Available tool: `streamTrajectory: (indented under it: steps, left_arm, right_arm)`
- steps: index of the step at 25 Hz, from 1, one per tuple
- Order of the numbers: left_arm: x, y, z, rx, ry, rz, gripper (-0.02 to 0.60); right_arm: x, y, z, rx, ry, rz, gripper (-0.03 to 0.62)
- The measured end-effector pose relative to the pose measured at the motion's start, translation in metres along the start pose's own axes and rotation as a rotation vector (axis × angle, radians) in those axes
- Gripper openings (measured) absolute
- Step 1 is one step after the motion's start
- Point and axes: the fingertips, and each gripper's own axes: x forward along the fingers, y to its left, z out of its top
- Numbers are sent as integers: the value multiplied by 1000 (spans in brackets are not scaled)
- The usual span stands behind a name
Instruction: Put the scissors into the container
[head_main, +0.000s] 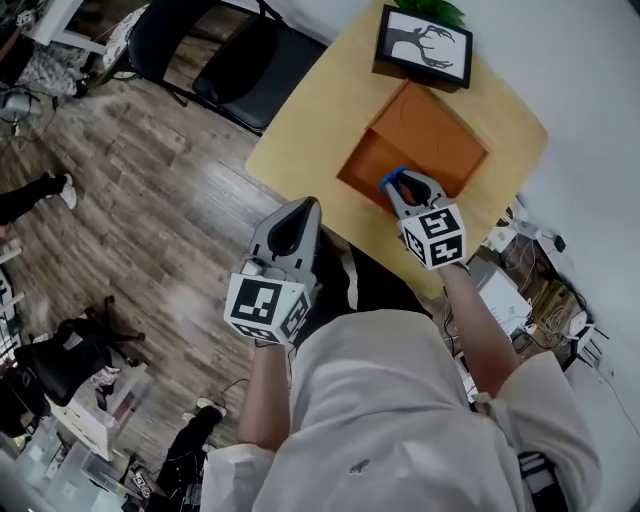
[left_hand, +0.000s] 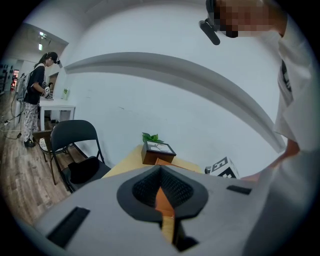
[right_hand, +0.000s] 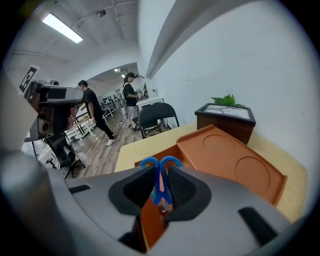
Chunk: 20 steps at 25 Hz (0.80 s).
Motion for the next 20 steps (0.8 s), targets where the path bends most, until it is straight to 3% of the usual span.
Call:
streamTrajectory:
  steps: [9, 20]
  left_arm:
    - [9, -4, -19, -13, 28, 19, 6]
    - [17, -1, -32, -19, 38, 50, 6]
  right_arm:
    - [22, -5, -12, 1, 34, 24, 77]
    - [54, -12, -30, -39, 153, 17, 77]
